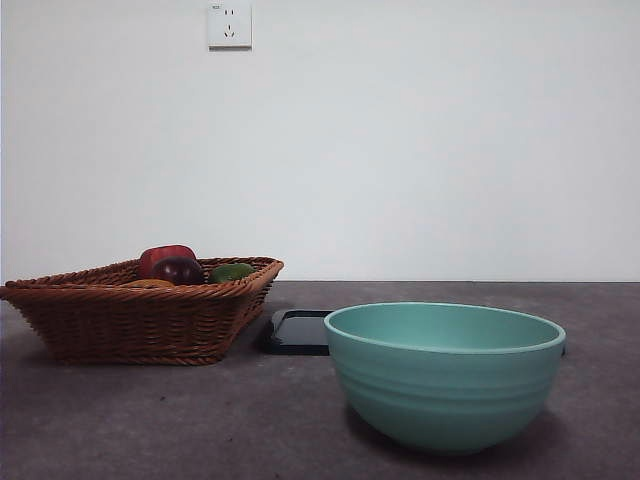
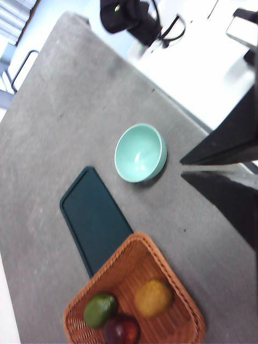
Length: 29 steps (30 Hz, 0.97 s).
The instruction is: Pick up the wifruite, put it on the bowl, pick up the plate, put it on desk
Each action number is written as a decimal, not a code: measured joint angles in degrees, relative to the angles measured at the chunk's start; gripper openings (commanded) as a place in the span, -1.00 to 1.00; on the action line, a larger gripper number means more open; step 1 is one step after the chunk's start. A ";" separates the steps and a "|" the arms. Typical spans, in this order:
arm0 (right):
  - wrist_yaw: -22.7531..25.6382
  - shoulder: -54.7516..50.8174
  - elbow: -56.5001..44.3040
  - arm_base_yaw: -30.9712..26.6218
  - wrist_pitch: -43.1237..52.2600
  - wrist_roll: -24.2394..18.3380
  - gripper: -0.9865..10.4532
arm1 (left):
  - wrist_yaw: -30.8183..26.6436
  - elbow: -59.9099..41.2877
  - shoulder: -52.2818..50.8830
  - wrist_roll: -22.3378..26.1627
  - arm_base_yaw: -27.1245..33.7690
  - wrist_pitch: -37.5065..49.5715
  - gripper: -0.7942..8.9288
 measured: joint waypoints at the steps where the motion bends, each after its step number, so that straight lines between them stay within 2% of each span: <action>1: 0.02 0.00 0.00 0.00 0.00 0.00 -0.82 | 0.00 0.00 -0.02 -0.02 0.87 0.02 -0.80; 8: 0.02 0.00 0.00 0.00 0.00 0.00 -0.82 | 0.02 -3.19 -0.37 -0.09 12.52 1.84 -0.80; 11: 0.02 0.00 0.00 0.00 0.00 0.00 -0.82 | 0.02 -7.45 -1.07 -0.26 17.44 6.49 -0.81; 15: 0.00 0.00 0.00 0.00 0.00 0.00 -0.82 | 0.00 -17.94 -3.63 -1.33 21.46 20.57 -0.80; 22: 0.00 0.00 0.00 0.00 0.00 0.00 -0.82 | -0.66 -41.40 -12.04 -1.51 24.04 48.19 -0.81; 25: 0.02 0.00 0.00 0.00 0.00 0.00 -0.82 | -5.44 -49.70 -16.55 -2.03 24.30 56.19 -0.80; 29: 0.02 0.00 0.00 0.00 0.00 0.00 -0.82 | -14.03 -57.31 -21.49 -4.83 24.50 59.12 -0.80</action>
